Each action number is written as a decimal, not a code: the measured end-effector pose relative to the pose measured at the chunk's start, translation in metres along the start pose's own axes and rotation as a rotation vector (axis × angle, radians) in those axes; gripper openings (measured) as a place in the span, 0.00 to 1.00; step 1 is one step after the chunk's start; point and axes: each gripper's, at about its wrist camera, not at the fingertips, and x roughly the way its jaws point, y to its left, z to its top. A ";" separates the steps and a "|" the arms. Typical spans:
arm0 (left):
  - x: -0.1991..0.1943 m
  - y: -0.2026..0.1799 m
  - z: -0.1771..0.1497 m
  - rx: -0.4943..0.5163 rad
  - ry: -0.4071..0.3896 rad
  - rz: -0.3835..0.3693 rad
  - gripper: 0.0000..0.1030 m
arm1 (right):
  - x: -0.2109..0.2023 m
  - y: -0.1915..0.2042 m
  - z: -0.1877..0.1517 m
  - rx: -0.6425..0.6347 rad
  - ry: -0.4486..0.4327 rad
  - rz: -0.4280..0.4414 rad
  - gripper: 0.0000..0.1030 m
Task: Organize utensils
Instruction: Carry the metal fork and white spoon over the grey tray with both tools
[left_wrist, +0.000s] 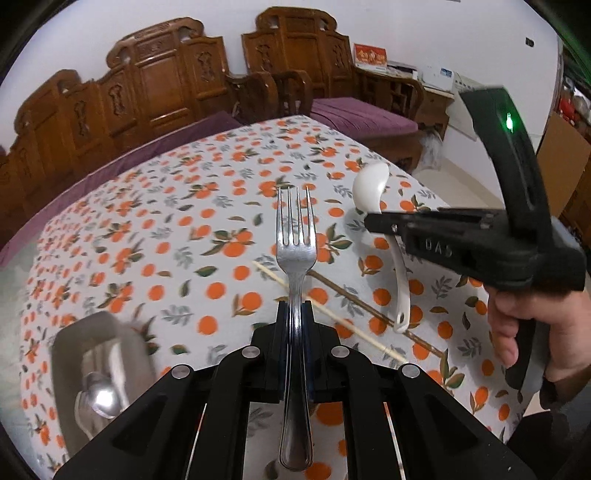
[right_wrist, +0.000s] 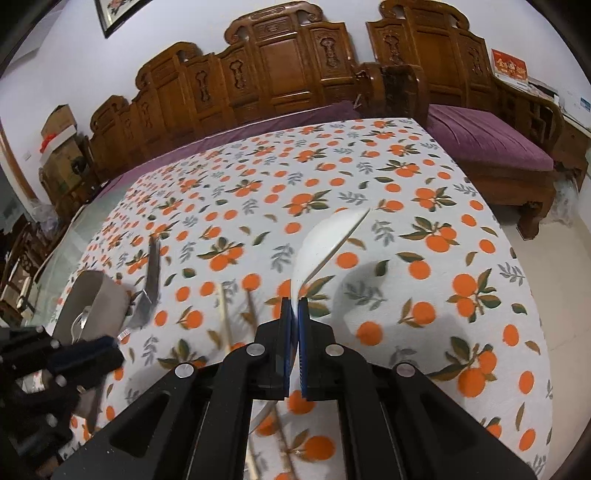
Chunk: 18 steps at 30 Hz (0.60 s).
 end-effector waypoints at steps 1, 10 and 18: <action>-0.004 0.003 -0.001 -0.003 -0.003 0.004 0.06 | -0.002 0.005 -0.002 -0.007 0.002 0.003 0.04; -0.041 0.033 -0.015 -0.039 -0.030 0.042 0.06 | -0.014 0.050 -0.020 -0.072 0.012 0.014 0.04; -0.062 0.057 -0.024 -0.066 -0.044 0.078 0.06 | -0.020 0.089 -0.029 -0.142 0.015 0.041 0.04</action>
